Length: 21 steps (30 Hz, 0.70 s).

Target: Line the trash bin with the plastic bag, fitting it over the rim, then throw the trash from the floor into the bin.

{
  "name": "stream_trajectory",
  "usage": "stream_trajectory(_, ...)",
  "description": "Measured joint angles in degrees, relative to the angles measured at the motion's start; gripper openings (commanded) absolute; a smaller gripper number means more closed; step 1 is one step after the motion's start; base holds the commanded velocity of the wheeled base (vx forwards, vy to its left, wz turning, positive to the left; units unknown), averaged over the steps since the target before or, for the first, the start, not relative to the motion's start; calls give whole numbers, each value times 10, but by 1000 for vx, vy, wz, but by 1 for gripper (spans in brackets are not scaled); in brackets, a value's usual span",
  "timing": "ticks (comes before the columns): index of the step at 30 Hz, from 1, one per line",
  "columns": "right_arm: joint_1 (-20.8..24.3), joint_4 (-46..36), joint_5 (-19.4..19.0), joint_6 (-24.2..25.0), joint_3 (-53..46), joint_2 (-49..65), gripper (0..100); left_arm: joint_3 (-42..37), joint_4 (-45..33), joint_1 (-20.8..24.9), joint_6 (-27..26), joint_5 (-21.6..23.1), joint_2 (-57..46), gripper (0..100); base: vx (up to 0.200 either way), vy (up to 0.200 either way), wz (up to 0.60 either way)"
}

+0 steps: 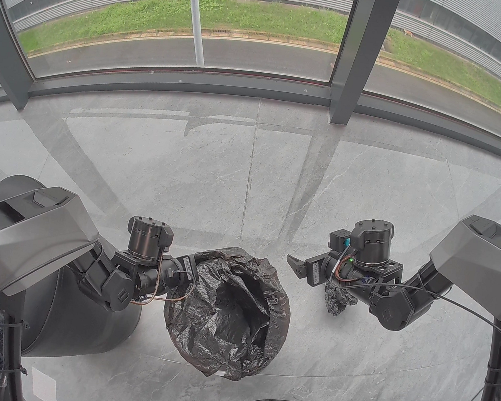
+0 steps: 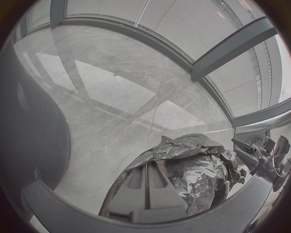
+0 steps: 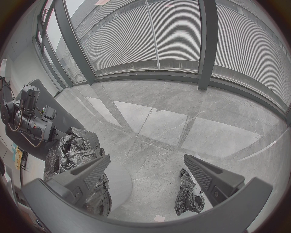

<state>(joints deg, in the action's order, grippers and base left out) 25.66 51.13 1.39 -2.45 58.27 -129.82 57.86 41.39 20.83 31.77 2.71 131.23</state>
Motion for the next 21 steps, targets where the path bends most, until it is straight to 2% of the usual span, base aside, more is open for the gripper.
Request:
stream_trajectory(5,0,4,1,0,0,-2,100,0,0,0,0,1,6,0,0,0,0)
stream_trajectory(8,0,37,3,-1,0,-9,100,5,0,1,-2,3,18,0,0,0,0)
stream_trajectory(21,1,40,4,-1,0,-17,100,19,-3,2,-1,37,41,0,0,0,0)
